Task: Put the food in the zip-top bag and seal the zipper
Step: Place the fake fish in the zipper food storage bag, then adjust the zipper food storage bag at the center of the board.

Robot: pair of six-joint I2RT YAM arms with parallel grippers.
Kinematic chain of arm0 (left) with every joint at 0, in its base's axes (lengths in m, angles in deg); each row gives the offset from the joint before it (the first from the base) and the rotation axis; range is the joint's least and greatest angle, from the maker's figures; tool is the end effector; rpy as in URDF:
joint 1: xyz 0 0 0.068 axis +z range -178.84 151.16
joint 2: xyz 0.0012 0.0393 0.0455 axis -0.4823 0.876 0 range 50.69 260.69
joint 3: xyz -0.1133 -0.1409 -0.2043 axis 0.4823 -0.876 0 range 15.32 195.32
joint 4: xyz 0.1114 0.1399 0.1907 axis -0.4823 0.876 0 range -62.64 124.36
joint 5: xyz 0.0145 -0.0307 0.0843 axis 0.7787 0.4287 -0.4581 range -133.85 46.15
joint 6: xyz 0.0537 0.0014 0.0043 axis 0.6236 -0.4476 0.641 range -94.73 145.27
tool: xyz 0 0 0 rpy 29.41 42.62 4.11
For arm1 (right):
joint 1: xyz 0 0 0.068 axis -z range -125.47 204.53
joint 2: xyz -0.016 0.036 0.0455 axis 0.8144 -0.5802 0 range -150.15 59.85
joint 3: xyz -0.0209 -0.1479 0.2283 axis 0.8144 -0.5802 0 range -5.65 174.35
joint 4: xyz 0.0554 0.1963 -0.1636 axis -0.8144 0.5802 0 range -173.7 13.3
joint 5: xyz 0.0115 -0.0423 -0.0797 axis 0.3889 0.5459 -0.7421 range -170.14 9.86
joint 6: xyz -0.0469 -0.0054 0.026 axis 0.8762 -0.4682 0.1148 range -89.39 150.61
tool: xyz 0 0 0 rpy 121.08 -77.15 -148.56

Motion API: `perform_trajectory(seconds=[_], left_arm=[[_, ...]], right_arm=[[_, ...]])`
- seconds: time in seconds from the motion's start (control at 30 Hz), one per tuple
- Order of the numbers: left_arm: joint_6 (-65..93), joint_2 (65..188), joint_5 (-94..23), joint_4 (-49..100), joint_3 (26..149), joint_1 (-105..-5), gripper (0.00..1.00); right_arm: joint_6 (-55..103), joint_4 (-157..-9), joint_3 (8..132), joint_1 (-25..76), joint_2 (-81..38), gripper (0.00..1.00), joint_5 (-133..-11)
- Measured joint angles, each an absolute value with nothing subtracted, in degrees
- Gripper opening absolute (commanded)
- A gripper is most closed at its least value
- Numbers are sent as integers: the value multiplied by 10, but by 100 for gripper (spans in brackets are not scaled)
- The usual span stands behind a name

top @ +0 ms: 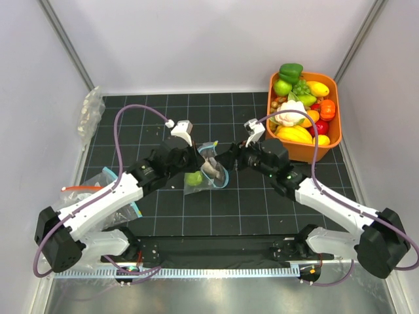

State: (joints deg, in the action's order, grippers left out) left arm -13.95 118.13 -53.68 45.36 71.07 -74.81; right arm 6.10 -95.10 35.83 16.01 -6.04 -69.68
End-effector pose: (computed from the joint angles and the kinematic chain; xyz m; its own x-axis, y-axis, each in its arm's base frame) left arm 0.1889 -0.1867 0.3124 -0.6494 -0.2245 -0.7265 0.2514 0.8383 -0.4838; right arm 0.2043 0.1710 0.2834 -0.4719 0.1458 -0.8695 -0.6101 0.6580 0.4414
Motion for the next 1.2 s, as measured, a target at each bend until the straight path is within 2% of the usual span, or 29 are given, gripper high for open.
perform_trajectory(seconds=[0.07,0.37,0.7,0.8,0.9,0.93,1.0,1.03,1.2], left_arm=[[-144,1190,-538,454,711,-748,0],[-146,1203,-541,456,711,-747,0],[-149,1185,-600,479,711,-745,0],[-152,1178,-617,486,711,-744,0],[-157,1177,-633,494,711,-743,0],[-159,1177,-637,496,711,-742,0],[-163,1177,-645,500,711,-740,0],[-164,1177,-649,502,711,-739,0],[-167,1185,-645,505,715,-738,0]], right_arm=[[67,-946,358,160,-45,61,-704],[81,-881,393,160,-69,62,-763],[59,-871,398,159,-152,56,-720],[54,-873,399,150,-180,48,-714],[52,-866,412,136,-211,35,-713],[51,-865,418,133,-219,24,-713],[50,-862,428,128,-233,12,-711],[49,-861,430,127,-235,1,-710],[49,-847,432,126,-210,1,-708]])
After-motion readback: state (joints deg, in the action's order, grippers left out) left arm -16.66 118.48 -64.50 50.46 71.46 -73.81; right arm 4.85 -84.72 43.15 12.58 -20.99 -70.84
